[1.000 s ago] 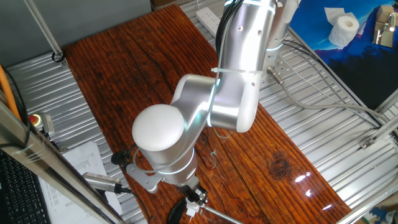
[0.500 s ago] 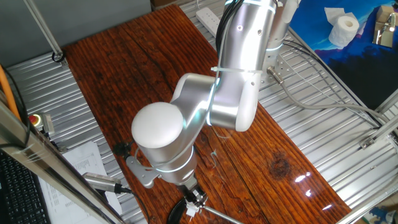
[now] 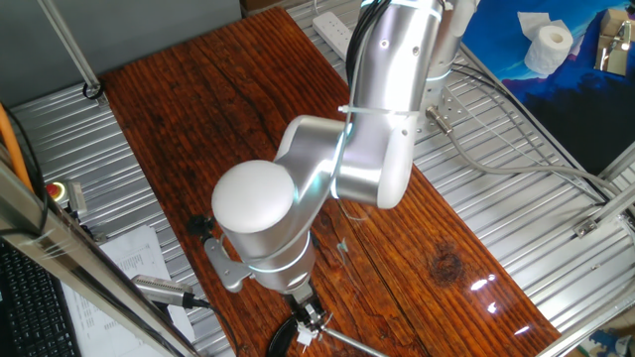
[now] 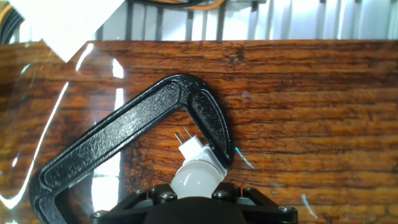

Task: Install the light bulb by rotating it

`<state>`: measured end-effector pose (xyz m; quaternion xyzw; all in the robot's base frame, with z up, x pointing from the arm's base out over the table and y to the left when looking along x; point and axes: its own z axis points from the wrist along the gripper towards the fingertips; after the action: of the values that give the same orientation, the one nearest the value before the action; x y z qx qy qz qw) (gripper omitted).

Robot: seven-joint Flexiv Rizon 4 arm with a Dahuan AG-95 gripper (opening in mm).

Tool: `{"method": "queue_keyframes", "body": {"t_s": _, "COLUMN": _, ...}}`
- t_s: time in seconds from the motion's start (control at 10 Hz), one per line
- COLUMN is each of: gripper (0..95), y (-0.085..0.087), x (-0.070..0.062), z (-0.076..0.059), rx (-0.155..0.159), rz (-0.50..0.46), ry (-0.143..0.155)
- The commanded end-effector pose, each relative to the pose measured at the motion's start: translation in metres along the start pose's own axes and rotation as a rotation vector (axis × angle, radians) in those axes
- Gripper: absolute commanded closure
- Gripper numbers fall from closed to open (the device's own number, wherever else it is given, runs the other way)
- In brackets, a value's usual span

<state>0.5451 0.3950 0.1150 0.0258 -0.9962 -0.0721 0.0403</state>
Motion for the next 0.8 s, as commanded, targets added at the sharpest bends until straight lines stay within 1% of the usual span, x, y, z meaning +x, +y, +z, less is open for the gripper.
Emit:
{"method": "queue_keyframes", "body": {"t_s": 0.1, "gripper": 57.0, "y": -0.0016, "x": 0.0005, "z": -0.0004, "rx": 0.002, "rz": 0.041, "ry": 0.001}}
{"method": "queue_keyframes", "body": {"t_s": 0.3, "gripper": 57.0, "y": -0.0016, "x": 0.0005, "z": -0.0004, "rx": -0.013, "rz": 0.081, "ry": 0.002}}
{"method": "queue_keyframes", "body": {"t_s": 0.4, "gripper": 38.0, "y": -0.0013, "x": 0.0003, "z": -0.0007, "rx": -0.016, "rz": 0.099, "ry": 0.001}}
{"method": "queue_keyframes", "body": {"t_s": 0.6, "gripper": 38.0, "y": -0.0012, "x": 0.0004, "z": -0.0009, "rx": -0.013, "rz": 0.102, "ry": -0.003}}
{"method": "queue_keyframes", "body": {"t_s": 0.7, "gripper": 38.0, "y": -0.0005, "x": 0.0005, "z": -0.0019, "rx": 0.011, "rz": 0.073, "ry": -0.013}}
{"method": "queue_keyframes", "body": {"t_s": 0.8, "gripper": 38.0, "y": -0.0001, "x": 0.0008, "z": -0.0026, "rx": 0.023, "rz": 0.061, "ry": -0.016}}
